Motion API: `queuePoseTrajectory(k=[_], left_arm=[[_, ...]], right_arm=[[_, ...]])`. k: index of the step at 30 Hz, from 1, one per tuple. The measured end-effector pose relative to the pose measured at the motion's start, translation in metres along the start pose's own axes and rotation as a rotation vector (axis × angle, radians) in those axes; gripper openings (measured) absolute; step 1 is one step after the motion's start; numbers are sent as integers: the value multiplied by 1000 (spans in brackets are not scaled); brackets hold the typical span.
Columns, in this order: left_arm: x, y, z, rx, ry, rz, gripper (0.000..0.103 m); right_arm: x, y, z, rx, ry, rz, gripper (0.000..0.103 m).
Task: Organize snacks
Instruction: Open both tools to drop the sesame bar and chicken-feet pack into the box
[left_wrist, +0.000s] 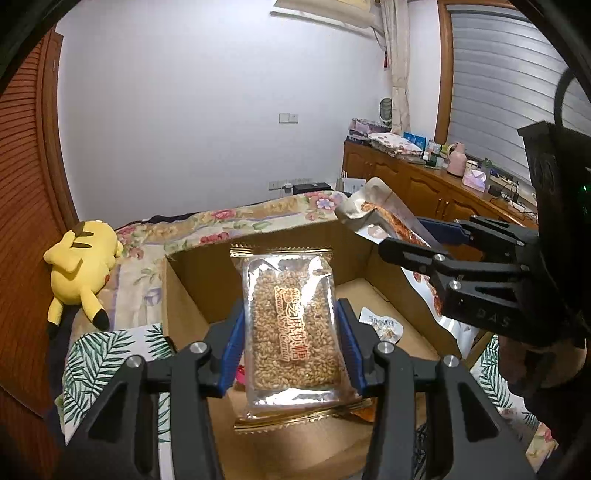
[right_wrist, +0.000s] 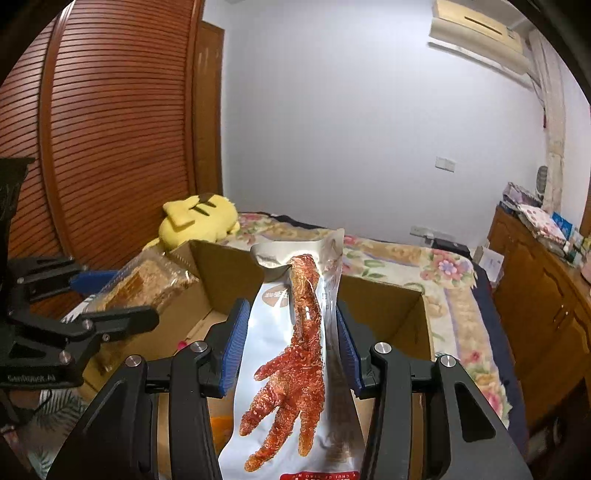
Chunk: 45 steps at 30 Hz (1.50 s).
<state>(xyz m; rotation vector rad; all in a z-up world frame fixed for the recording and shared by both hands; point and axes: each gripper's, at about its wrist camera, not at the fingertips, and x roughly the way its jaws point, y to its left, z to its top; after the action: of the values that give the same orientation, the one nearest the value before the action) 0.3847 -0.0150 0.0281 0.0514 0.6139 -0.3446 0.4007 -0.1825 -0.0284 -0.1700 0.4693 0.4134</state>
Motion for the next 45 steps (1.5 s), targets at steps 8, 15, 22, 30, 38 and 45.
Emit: queuePoseTrajectory(k=[8,15,22,30,38,45], left_arm=[[14,-3,-5,-2,24,18,55],[9,-7,-10,8,23,17,60],[-5,-12,-16,23,8,11,61],[-21,-19,-22,30,-4,6,61],[-40,-20,-26,25,-17,13,61],[-66,-24,-38,34,-30,20,61]], right_arm=[[10,1,-5,-5,25,-13,49],[8,1,-8,11,43,-4,56],[10,5,-15,7,80,8,61],[16,8,-24,-5,167,9,67],[2,3,-28,18,183,-9,72],[-46,13,-35,26,115,10,72]])
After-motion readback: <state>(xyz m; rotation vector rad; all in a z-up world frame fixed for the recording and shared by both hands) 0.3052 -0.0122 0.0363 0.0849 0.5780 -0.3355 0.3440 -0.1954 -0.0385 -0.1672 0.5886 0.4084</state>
